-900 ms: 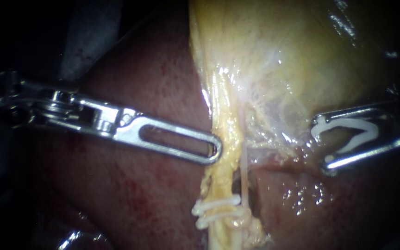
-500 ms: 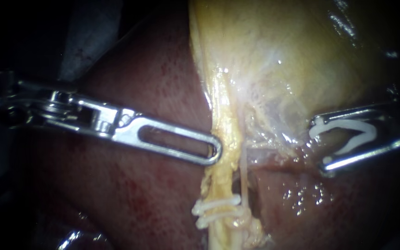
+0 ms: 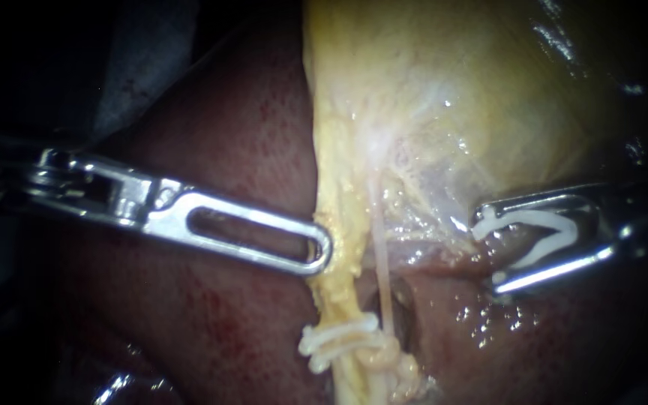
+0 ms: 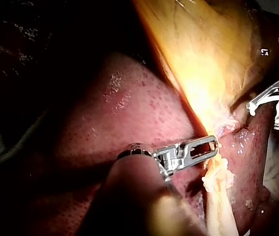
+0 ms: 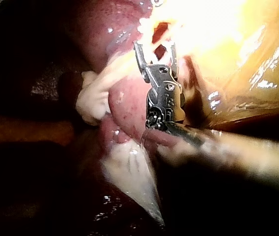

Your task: Clipping third clip left tube

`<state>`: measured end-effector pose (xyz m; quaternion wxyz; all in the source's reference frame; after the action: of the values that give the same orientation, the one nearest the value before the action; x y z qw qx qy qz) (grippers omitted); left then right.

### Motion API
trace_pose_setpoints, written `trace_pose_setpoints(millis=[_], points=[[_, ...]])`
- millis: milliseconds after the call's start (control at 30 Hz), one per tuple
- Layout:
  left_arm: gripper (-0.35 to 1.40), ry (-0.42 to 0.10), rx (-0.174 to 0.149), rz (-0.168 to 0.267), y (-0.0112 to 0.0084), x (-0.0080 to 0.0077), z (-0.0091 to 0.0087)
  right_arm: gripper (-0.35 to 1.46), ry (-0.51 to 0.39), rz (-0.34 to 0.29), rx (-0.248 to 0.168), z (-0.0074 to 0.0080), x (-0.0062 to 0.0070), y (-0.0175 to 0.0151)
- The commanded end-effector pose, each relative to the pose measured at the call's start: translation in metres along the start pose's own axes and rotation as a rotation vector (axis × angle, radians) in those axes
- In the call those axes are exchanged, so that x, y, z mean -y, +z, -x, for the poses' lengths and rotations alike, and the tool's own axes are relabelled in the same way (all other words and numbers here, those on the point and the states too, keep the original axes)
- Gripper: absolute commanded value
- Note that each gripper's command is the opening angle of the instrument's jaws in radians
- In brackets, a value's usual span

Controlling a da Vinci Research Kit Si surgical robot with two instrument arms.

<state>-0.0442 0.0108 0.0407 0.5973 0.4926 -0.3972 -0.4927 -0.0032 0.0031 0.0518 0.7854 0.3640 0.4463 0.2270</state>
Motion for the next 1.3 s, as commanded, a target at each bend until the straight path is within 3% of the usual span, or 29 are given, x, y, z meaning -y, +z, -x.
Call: trace_pose_setpoints(millis=[33,667,1000,1300], points=[[-0.35,0.0,0.003,0.0,-0.0001,0.0002,0.0,0.52,0.001,0.002,0.0,0.0001,0.0,0.0001],[-0.35,-0.003,0.006,-0.001,-0.0007,0.001,-0.0001,0.52,-0.01,-0.053,0.044,0.0041,-0.0005,0.0103],[-0.35,-0.005,0.005,-0.002,-0.0008,0.0015,-0.0001,0.52,-0.008,-0.05,0.048,0.0043,-0.0019,0.0132],[-0.35,-0.005,0.005,-0.003,-0.0009,0.0016,-0.0002,0.52,-0.005,-0.056,0.052,0.0036,-0.0024,0.015]])
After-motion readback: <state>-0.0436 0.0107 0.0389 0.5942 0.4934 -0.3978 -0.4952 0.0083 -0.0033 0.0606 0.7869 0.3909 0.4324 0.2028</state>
